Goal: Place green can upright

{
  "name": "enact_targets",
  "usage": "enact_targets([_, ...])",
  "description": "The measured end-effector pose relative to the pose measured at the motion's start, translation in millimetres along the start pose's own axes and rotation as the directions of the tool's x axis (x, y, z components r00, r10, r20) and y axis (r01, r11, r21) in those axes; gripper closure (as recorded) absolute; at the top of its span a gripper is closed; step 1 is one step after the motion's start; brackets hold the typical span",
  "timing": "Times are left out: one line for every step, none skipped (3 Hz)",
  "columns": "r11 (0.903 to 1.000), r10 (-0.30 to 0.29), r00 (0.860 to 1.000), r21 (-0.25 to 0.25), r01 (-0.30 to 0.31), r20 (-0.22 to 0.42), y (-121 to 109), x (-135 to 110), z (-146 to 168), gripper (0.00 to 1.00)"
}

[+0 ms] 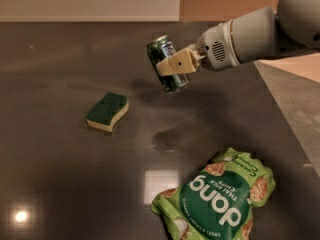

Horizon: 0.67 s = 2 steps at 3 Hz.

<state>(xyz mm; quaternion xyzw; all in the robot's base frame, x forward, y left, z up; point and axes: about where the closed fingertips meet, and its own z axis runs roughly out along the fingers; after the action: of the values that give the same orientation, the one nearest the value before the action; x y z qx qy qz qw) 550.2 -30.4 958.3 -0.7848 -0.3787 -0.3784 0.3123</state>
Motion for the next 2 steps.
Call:
enact_targets([0.9997,-0.023,1.0,0.005,0.023,-0.002,-1.1,0.3,0.7,1.0])
enact_targets([0.9997,-0.026,1.0,-0.001,0.026,-0.005,-0.9,-0.2,1.7,1.0])
